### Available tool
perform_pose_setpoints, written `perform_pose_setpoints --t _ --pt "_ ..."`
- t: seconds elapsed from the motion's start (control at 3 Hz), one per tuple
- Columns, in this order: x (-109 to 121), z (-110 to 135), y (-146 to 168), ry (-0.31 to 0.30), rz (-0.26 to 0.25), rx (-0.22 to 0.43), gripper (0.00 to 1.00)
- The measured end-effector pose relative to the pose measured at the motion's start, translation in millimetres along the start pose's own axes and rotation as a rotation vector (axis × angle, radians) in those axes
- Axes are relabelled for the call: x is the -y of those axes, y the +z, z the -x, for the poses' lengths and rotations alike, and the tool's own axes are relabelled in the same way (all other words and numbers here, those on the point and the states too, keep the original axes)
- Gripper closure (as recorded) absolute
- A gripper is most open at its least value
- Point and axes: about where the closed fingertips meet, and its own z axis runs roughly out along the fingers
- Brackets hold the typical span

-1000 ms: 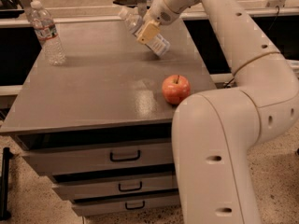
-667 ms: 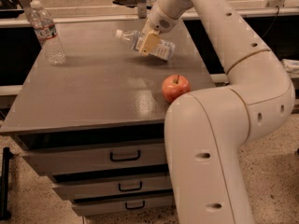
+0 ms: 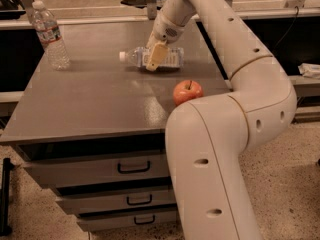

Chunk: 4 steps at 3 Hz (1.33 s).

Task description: Knock blue plastic bottle over

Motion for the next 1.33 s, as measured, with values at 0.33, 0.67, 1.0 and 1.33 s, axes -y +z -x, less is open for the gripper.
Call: perform_pose_setpoints --t 0.33,0.67,1.0,1.33 --pt "-2 3 1 -0.008 0.019 0.016 0.59" --pt "-2 6 -2 -0.005 0.024 0.040 0.36" --pt "-3 7 -8 0.013 0.022 0.076 0.13" --pt "-4 7 -15 0.034 0.017 0.106 0.00"
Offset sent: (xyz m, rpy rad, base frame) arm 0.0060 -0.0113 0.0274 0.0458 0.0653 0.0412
